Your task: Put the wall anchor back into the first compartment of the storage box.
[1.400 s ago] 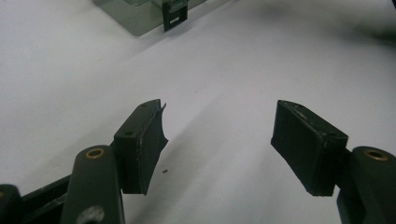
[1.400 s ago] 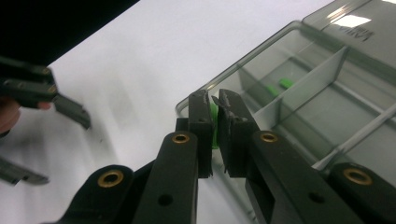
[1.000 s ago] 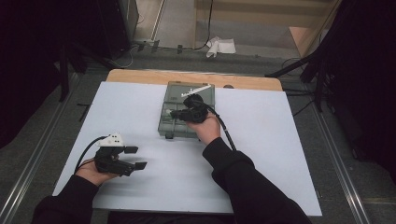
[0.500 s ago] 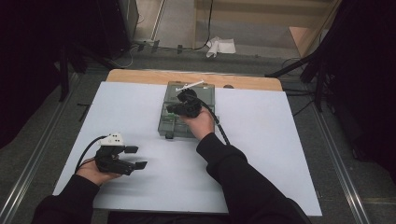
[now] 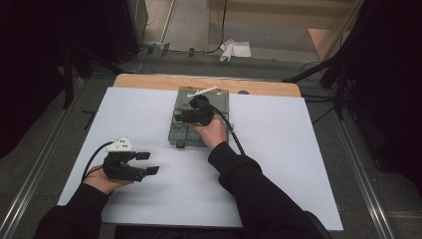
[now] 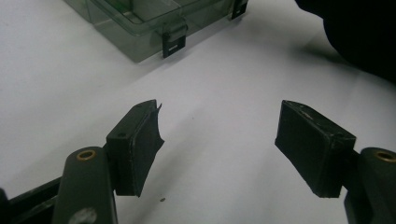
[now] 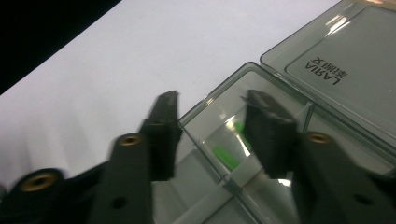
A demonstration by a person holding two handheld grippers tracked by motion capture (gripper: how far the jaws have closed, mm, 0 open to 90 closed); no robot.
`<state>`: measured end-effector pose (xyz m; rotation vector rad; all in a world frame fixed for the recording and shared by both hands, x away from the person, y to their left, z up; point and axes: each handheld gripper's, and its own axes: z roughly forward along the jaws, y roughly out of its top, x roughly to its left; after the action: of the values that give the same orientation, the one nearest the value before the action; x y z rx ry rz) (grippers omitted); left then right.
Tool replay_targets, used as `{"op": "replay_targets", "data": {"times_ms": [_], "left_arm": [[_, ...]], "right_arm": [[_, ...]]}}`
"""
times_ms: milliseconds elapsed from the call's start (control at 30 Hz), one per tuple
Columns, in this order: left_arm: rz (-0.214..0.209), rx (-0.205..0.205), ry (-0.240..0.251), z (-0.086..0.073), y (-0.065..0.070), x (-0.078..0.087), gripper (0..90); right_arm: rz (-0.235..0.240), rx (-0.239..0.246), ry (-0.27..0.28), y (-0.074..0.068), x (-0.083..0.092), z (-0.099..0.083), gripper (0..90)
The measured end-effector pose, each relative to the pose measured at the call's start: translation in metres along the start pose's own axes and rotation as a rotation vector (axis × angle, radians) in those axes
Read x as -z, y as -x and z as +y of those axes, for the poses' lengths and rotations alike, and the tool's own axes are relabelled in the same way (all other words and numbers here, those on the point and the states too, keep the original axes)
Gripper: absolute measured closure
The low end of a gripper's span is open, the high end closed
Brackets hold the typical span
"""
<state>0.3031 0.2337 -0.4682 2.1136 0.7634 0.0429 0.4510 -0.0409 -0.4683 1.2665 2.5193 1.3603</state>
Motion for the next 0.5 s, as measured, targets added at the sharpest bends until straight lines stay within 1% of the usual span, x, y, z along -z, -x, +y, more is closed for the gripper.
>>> {"op": "replay_targets", "data": {"times_ms": [33,100,133,167,200,233,267,300,333,367,433,467,500], "left_arm": [[0.006,0.006,0.007,0.001,-0.001,0.000,29.2],[0.011,0.026,0.001,0.003,-0.003,0.000,29.1],[0.013,0.039,0.000,0.004,-0.004,0.001,29.1],[0.011,0.034,0.014,0.004,-0.005,0.001,29.1],[0.020,0.028,0.014,0.005,-0.006,0.002,29.1],[0.029,0.021,0.018,0.005,-0.006,0.002,29.1],[0.030,0.021,0.020,0.005,-0.007,0.002,29.2],[0.033,0.026,0.020,0.006,-0.008,0.002,29.1],[0.038,0.036,0.023,0.007,-0.008,0.001,29.2],[0.038,0.033,0.014,0.008,-0.009,0.002,29.2],[0.035,0.050,0.023,0.011,-0.011,0.001,29.3],[0.027,0.062,0.027,0.012,-0.012,0.001,29.3],[0.028,0.071,0.031,0.014,-0.013,0.001,29.3]], "right_arm": [[0.005,0.000,-0.005,0.000,0.002,0.000,48.9],[0.007,0.015,-0.016,-0.001,0.008,-0.001,42.5],[-0.005,0.031,-0.013,-0.001,0.011,-0.001,40.4],[-0.012,0.036,-0.005,-0.002,0.014,-0.002,40.2],[-0.015,0.033,0.010,-0.001,0.017,-0.002,39.9],[-0.006,0.026,0.025,-0.001,0.021,-0.003,40.0],[0.004,0.025,0.034,0.000,0.023,-0.003,40.0],[0.007,0.023,0.035,0.000,0.026,-0.003,39.7],[0.006,0.033,0.040,0.000,0.028,-0.004,39.0],[0.007,0.038,0.044,-0.001,0.030,-0.005,38.7],[-0.002,0.051,0.052,-0.001,0.034,-0.006,37.8],[-0.004,0.047,0.054,-0.001,0.036,-0.006,37.9],[0.004,0.044,0.049,-0.001,0.039,-0.006,37.3]]}}
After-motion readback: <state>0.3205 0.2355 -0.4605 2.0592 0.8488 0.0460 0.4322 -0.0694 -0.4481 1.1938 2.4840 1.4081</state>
